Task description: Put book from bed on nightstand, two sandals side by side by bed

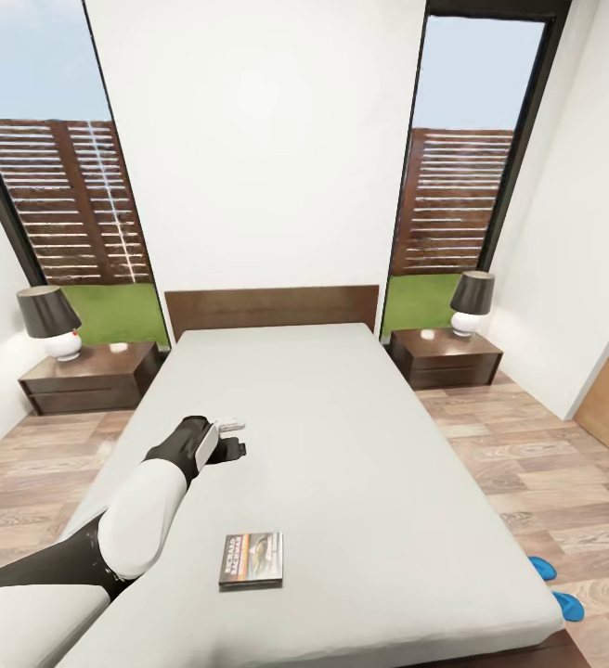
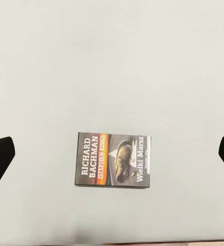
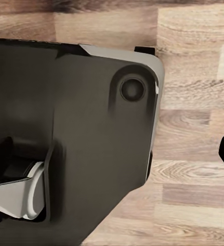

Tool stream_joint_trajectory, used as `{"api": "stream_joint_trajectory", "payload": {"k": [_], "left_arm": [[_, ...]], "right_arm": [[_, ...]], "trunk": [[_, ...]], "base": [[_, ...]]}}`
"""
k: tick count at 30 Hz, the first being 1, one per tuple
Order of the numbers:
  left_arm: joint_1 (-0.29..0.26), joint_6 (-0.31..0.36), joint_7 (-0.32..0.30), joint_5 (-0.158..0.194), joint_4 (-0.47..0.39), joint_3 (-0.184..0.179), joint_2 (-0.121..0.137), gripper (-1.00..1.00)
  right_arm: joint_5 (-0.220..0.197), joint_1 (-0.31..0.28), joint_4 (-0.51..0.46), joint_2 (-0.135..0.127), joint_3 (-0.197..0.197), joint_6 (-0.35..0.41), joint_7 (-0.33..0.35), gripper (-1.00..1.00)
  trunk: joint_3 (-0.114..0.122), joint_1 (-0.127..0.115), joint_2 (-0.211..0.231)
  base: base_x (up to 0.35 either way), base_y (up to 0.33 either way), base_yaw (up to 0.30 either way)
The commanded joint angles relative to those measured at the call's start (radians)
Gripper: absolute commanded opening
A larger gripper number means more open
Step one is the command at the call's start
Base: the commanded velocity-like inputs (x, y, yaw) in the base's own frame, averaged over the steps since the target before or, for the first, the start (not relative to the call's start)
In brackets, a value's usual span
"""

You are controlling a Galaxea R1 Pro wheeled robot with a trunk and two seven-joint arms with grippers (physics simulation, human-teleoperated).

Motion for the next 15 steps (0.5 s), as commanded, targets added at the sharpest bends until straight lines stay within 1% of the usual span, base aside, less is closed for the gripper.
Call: {"api": "stream_joint_trajectory", "payload": {"k": [1, 2, 3, 4, 6, 15], "left_arm": [[-0.001, 0.004, 0.006, 0.005, -0.001, 0.003, -0.001, 1.0], [-0.001, 0.004, 0.006, 0.005, -0.001, 0.003, -0.001, 1.0], [-0.001, 0.004, 0.006, 0.005, -0.001, 0.003, -0.001, 1.0], [-0.001, 0.004, 0.006, 0.005, -0.001, 0.003, -0.001, 1.0], [-0.001, 0.004, 0.006, 0.005, -0.001, 0.003, -0.001, 1.0], [-0.001, 0.004, 0.007, 0.005, -0.001, 0.003, -0.001, 1.0]], "right_arm": [[0.01, 0.006, 0.004, -0.002, -0.008, -0.007, 0.002, 1.0], [0.009, 0.013, 0.004, -0.004, -0.009, -0.007, 0.002, 1.0], [0.009, 0.027, 0.004, -0.012, -0.009, -0.007, 0.002, 1.0], [0.009, 0.027, 0.004, -0.012, -0.009, -0.007, 0.002, 1.0], [0.007, 0.047, 0.004, -0.025, -0.01, -0.006, 0.002, 1.0], [0.003, 0.088, 0.004, -0.063, -0.012, -0.006, 0.001, 1.0]], "trunk": [[-0.002, 0.001, -0.002], [-0.002, 0.001, -0.002], [-0.002, 0.001, -0.002], [-0.002, 0.001, -0.002], [-0.002, 0.001, -0.002], [-0.002, 0.001, -0.002]], "base": [[0.025, 0.0, 0.0], [0.02, 0.0, 0.0], [0.013, 0.0, 0.0], [0.013, 0.0, 0.0], [0.007, 0.0, 0.0], [0.002, 0.0, 0.0]]}}
